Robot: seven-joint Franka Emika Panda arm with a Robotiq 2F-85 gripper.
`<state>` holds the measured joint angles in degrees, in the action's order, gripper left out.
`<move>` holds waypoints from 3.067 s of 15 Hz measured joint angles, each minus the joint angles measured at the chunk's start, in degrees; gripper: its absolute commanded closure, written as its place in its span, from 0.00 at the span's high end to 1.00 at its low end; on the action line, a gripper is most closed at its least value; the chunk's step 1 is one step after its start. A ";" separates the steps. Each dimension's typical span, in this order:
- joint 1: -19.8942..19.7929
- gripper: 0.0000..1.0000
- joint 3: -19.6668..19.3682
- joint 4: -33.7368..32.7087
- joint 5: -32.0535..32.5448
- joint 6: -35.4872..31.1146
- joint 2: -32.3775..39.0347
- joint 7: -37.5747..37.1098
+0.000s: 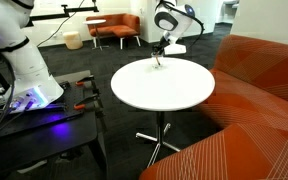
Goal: Take the pen out of the glass and set it on the table
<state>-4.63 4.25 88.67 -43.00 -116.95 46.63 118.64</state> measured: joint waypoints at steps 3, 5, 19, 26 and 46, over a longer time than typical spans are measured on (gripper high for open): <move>-0.29 0.47 0.38 -0.59 0.00 0.03 0.39 0.00; -0.50 0.46 0.65 -0.87 0.00 0.07 0.62 0.00; -1.33 0.33 1.25 -1.50 0.01 0.13 1.87 -0.02; -1.78 0.29 1.35 -1.50 0.00 0.14 2.07 -0.03; -2.03 0.22 1.96 -2.98 0.00 0.81 3.07 -1.06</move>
<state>-6.66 6.20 85.69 -43.00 -116.14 49.71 117.58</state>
